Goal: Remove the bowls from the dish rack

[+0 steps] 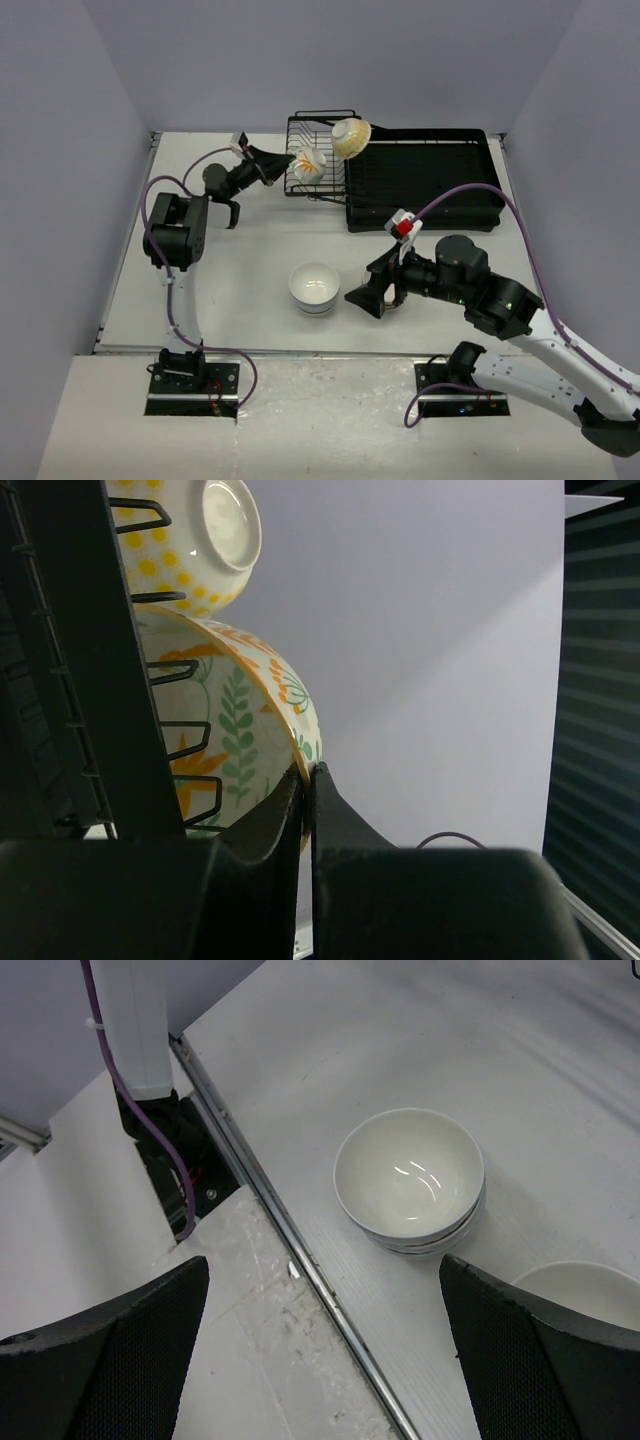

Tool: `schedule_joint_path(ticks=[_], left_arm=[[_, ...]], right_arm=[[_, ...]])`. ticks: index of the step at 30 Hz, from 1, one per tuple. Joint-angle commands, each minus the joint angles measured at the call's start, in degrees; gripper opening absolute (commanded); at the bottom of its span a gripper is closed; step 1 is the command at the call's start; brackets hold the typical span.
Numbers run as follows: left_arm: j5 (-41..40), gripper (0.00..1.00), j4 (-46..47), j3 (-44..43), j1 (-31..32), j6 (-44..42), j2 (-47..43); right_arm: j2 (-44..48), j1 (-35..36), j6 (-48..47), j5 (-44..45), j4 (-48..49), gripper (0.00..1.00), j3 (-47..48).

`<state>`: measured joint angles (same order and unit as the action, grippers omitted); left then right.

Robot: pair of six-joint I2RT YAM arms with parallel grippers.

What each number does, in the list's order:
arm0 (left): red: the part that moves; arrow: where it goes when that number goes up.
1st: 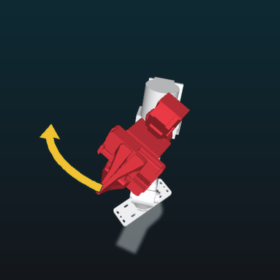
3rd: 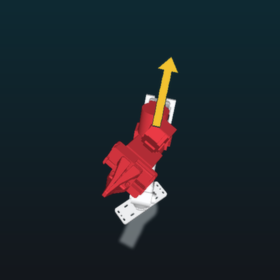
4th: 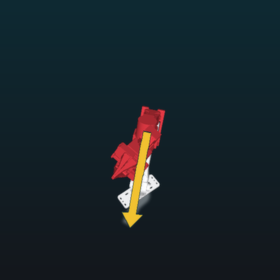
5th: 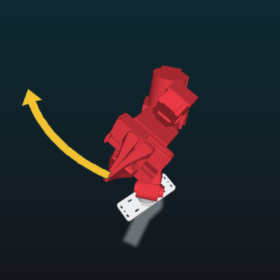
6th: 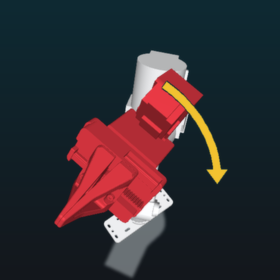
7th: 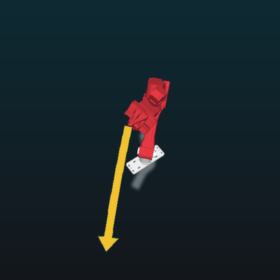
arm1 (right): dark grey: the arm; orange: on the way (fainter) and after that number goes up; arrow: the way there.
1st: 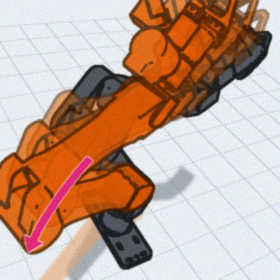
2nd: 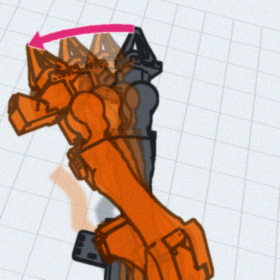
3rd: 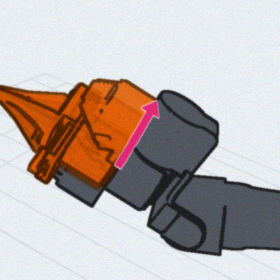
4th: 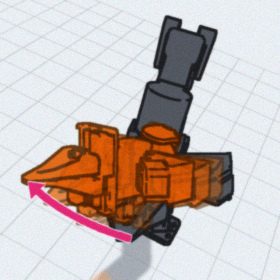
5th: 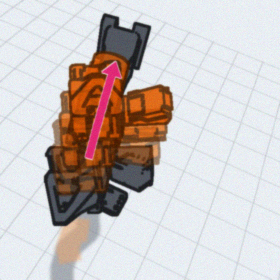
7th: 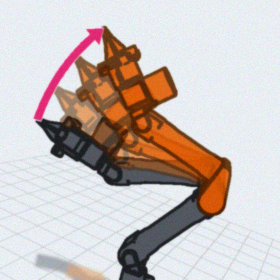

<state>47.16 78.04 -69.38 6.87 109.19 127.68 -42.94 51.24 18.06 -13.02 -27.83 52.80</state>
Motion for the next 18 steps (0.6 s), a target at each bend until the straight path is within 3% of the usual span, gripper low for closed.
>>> schedule_joint_path(ticks=[1, 18], left_arm=[[-2.51, 0.0, 16.96, -2.5, 0.68, 0.67, 1.43], [-2.68, 0.0, 19.25, -6.81, 1.83, 0.41, -2.08]], right_arm=[[0.75, -0.27, -1.1, -0.08, 1.03, 0.96, 1.08], [2.6, -0.27, -1.28, 1.5, 0.68, 0.97, 0.47]])
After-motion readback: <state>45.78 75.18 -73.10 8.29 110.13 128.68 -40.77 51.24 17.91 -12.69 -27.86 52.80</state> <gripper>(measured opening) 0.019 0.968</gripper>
